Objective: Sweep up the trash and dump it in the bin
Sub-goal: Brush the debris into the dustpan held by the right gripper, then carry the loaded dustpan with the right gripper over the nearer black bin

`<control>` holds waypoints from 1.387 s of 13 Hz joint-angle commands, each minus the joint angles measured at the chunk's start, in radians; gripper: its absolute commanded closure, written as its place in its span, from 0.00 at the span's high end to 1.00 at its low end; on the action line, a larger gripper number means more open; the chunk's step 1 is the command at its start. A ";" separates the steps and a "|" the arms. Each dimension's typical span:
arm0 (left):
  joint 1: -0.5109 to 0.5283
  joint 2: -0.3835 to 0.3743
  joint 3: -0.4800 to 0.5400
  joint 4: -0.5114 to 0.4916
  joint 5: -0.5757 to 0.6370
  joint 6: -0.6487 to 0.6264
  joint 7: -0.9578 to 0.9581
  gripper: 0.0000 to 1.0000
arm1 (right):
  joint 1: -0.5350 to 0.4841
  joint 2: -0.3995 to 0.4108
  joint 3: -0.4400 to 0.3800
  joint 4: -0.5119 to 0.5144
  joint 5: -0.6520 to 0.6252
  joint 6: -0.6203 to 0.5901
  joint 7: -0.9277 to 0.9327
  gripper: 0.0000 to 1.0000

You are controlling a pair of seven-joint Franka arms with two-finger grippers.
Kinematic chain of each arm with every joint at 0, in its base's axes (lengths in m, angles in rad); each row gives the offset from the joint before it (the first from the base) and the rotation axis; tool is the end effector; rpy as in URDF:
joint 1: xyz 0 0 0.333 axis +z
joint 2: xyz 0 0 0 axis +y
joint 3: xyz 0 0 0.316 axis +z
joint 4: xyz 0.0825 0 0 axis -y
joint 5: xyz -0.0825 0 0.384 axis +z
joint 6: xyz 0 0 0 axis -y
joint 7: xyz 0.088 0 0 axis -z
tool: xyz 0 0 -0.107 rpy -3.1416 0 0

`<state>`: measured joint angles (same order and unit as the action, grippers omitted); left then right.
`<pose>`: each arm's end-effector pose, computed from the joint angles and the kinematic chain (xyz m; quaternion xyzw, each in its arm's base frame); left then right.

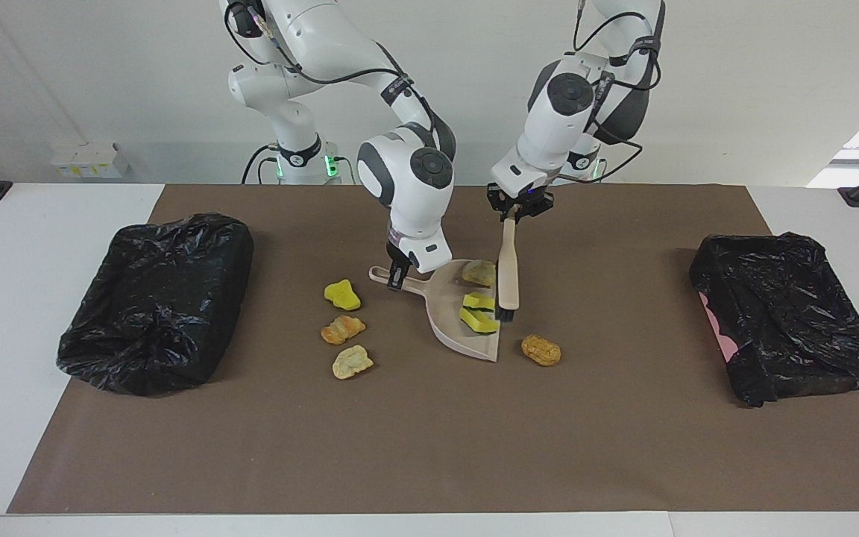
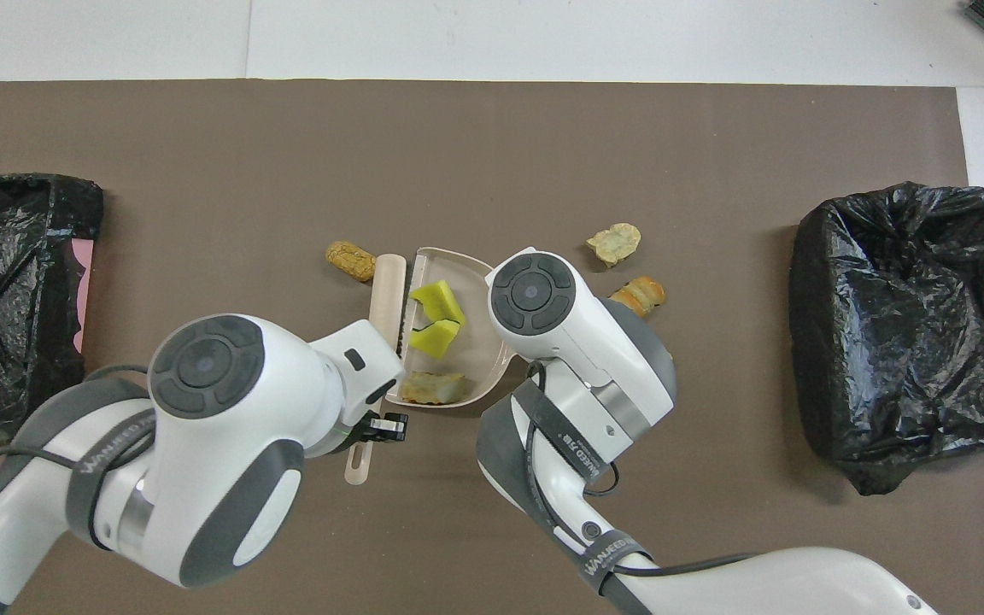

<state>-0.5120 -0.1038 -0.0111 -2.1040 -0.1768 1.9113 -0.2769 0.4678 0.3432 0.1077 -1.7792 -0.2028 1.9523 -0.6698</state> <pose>0.4367 -0.2665 0.4576 0.9917 -0.0892 -0.0724 0.0576 0.5329 0.3242 0.3533 0.7810 0.6147 -0.0863 0.0683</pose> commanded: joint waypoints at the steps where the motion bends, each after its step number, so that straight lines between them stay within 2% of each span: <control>1: 0.099 0.056 -0.001 0.067 -0.006 -0.032 0.100 0.00 | 0.000 -0.004 0.006 0.010 -0.003 -0.029 0.026 0.00; 3: 0.162 0.088 0.000 0.090 0.049 -0.032 0.215 0.00 | 0.000 -0.004 0.004 0.010 -0.003 -0.030 0.027 0.00; 6: 0.242 0.212 0.000 0.171 0.146 -0.029 0.350 0.00 | 0.002 -0.006 0.003 0.010 -0.007 -0.049 0.027 0.00; 9: 0.296 0.246 -0.001 0.151 0.210 0.012 0.520 0.00 | 0.005 -0.007 0.004 0.014 -0.047 -0.062 0.036 0.00; 13: 0.270 0.216 -0.012 0.085 0.211 0.005 0.579 0.00 | 0.018 -0.018 0.004 0.003 -0.067 -0.069 0.075 0.00; 16: 0.155 0.174 -0.012 0.023 0.201 0.020 0.576 0.00 | 0.023 -0.026 0.006 -0.019 -0.067 -0.058 0.081 0.00; 18: 0.083 0.147 -0.012 -0.013 0.154 0.029 0.564 0.00 | 0.023 -0.024 0.006 -0.045 -0.066 -0.020 0.133 0.00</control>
<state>-0.3726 0.1084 -0.0367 -2.0489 0.0031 1.9144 0.2911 0.4905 0.3356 0.1076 -1.7802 -0.2429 1.9014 -0.5955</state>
